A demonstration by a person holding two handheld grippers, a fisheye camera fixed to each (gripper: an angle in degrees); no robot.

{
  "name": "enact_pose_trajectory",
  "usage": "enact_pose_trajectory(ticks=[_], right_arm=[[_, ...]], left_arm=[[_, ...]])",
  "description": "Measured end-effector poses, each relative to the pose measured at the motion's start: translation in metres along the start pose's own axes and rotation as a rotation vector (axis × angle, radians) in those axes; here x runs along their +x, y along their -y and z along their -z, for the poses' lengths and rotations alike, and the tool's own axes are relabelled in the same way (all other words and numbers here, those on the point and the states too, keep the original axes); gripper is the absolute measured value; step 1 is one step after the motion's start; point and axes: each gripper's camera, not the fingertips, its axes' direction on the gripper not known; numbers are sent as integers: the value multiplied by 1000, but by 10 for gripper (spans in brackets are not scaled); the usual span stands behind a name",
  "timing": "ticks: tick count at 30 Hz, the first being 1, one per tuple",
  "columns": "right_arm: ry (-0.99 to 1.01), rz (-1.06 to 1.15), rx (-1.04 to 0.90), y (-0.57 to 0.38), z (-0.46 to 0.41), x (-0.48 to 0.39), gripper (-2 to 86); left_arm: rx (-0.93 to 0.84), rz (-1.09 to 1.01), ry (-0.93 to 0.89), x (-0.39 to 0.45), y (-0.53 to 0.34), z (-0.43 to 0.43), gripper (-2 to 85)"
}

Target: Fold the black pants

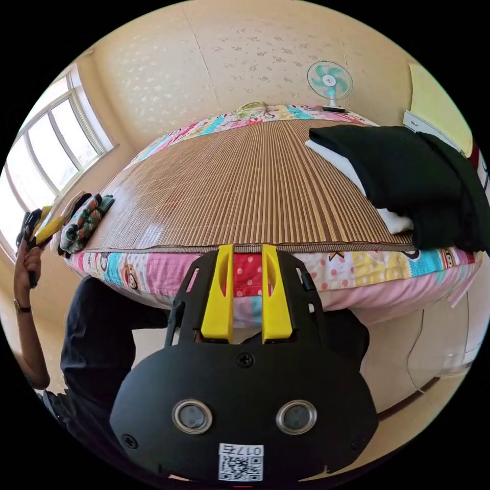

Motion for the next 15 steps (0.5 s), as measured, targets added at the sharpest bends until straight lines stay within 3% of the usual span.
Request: enact_pose_trajectory(ticks=[8, 15], right_arm=[[-39, 87, 5, 1, 1, -31, 77], [-22, 74, 14, 2, 11, -37, 76]], left_arm=[[43, 89, -171, 0, 3, 6, 113], [31, 130, -166, 0, -1, -4, 113]])
